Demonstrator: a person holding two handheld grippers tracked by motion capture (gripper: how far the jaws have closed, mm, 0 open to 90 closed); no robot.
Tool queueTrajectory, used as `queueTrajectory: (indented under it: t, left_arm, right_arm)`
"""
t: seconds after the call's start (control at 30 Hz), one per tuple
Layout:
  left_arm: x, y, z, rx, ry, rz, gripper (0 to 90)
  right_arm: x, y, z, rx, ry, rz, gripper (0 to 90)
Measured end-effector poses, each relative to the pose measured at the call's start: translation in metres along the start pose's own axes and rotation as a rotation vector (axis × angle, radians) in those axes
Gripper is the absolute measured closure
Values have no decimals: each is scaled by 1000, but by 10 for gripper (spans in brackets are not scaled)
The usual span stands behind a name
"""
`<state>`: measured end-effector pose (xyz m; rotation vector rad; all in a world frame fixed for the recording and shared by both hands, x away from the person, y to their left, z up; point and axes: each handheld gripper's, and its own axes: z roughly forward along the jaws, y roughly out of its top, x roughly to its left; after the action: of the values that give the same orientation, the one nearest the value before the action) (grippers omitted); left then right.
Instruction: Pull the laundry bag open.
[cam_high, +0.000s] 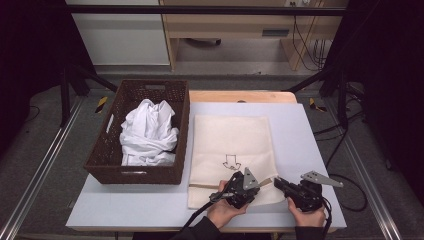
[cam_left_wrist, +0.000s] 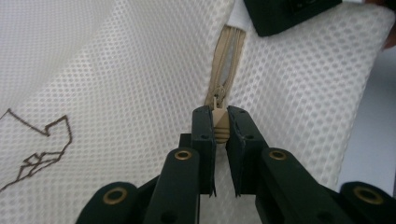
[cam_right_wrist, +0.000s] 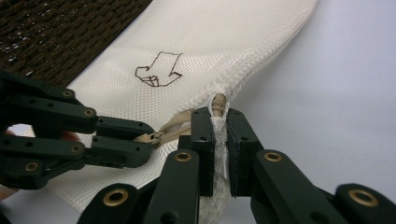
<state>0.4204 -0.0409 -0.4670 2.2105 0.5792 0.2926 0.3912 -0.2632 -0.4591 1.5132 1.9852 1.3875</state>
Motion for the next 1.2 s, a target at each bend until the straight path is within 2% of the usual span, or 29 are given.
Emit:
queueTrajectory:
  t: [0.27,0.33,0.37,0.4,0.57,0.63,0.8,0.97,1.2]
  left_arm:
    - [0,-4,-9,-2,9,18,813]
    - [0,-6,-10,10,24,29,812]
    - [2,-8,-10,6,14,13,812]
    - [3,-9,-11,17,14,18,812]
    - [9,-15,-17,21,7,-1,813]
    - [10,-17,-20,28,10,8,813]
    - [12,-23,-29,23,15,0,813]
    - [16,-29,-36,30,29,-7,813]
    - [24,-37,-51,56,44,7,813]
  right_arm:
    - [2,1,1,9,22,-6,833]
    - [2,1,0,2,3,-9,834]
    - [1,1,0,1,5,-6,833]
    - [-1,1,-1,-1,14,6,834]
    - [-3,0,-2,-3,3,6,834]
    - [-3,1,-2,-4,2,4,833]
    - [-4,0,-2,-3,8,15,833]
    - [-6,0,-4,-12,-8,14,834]
    - [-10,-1,-6,-14,-29,34,833]
